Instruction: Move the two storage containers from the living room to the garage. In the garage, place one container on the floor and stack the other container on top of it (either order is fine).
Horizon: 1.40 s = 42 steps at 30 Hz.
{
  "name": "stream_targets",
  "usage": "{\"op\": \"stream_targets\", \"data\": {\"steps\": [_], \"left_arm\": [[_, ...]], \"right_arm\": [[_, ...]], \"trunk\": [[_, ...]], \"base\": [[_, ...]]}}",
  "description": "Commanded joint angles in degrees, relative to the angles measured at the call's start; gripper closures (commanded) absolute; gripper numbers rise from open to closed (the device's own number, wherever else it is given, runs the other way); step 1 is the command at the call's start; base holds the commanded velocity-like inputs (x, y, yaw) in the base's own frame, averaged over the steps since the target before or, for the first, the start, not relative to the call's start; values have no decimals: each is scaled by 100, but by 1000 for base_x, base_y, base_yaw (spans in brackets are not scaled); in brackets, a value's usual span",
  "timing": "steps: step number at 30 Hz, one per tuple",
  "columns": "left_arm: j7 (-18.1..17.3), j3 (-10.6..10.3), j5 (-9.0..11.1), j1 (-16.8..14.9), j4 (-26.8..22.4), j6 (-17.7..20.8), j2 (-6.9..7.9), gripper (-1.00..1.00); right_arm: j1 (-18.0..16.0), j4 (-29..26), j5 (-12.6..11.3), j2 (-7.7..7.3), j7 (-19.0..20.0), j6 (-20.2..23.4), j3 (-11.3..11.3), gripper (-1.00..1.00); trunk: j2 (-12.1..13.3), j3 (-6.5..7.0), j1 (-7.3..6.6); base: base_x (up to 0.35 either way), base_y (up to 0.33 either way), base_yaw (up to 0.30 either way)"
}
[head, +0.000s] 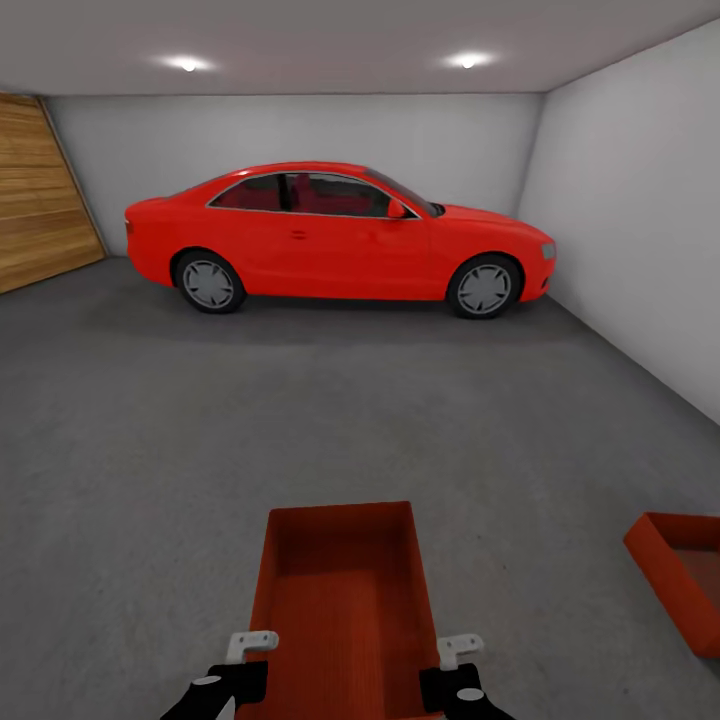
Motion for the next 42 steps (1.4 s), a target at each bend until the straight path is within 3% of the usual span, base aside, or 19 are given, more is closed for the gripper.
{"op": "stream_targets", "data": {"steps": [1,42], "left_arm": [[56,-63,-70,0,-35,36,15,100],[56,-70,-69,0,-38,36,15,100]], "right_arm": [[-6,85,-138,-87,-32,-26,-35,100],[-8,86,-131,-87,-32,-26,-35,100]], "trunk": [[-4,-6,4],[-4,-6,4]], "base": [[324,0,0],[324,0,0]]}}
